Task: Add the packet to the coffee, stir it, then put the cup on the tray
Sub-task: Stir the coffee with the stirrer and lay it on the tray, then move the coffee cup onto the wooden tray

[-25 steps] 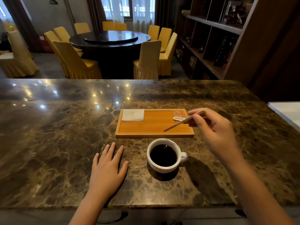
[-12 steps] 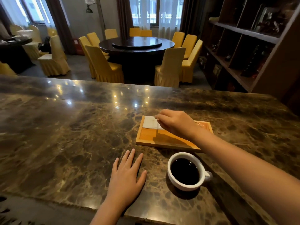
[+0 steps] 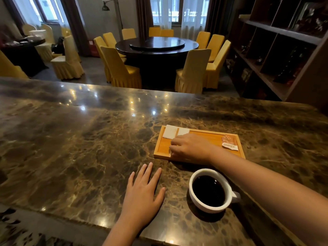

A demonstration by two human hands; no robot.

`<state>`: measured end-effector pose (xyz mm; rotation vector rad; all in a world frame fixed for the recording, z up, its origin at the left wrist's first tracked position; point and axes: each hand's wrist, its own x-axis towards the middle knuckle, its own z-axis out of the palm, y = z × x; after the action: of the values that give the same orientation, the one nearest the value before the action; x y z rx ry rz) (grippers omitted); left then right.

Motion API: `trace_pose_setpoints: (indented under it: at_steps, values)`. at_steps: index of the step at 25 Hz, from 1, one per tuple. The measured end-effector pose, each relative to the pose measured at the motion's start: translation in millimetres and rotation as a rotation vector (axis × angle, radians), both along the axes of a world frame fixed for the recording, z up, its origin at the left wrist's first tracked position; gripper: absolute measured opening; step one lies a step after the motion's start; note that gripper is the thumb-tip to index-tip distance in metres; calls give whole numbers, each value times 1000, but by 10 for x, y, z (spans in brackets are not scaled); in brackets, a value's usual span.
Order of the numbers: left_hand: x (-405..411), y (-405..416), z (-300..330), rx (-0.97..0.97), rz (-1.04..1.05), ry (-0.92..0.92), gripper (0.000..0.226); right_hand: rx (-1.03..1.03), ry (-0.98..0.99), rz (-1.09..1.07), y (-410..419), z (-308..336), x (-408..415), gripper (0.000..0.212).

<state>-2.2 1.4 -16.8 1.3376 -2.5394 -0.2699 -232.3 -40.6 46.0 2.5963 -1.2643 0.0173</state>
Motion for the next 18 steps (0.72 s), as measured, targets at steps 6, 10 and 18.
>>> trace_pose_setpoints:
  at_steps: [6, 10, 18]
  values:
    - [2, -1, -16, -7, 0, 7, 63, 32, -41, -81, 25, 2, -32, 36]
    - [4, -1, -25, -6, -6, 21, 65, -55, -86, -112, 186, 189, -107, 32]
    - [10, -12, -42, -19, -33, 58, 66, 107, -816, -593, 1495, 330, -297, 30]
